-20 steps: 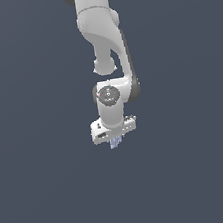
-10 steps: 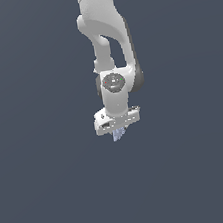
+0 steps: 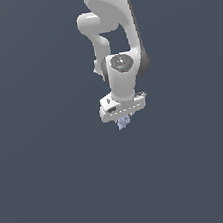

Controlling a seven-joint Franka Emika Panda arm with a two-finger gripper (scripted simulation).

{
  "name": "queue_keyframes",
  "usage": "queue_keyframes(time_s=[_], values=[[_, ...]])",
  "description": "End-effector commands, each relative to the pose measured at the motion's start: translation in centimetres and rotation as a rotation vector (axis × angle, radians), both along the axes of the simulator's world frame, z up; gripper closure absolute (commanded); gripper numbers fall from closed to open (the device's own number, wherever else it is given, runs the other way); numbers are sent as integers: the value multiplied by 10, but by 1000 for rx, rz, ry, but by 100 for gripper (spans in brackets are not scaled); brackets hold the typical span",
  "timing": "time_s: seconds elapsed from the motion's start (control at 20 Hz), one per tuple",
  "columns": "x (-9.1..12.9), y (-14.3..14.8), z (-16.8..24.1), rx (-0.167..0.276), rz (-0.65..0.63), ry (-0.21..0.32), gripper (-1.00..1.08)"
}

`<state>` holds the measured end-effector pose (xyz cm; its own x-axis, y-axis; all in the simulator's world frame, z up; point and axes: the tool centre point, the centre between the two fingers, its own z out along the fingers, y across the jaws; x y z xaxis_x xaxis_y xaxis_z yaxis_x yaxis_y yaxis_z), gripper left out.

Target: Pick up the object and move it to a goal position.

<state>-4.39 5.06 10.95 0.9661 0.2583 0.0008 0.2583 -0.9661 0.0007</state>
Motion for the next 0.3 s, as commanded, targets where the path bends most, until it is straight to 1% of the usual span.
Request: queue_keyframes(time_s=[0.0,0.25], values=[[-5,4,6,0,-1,0,108],[-8,8,10,0,-1,0,108]])
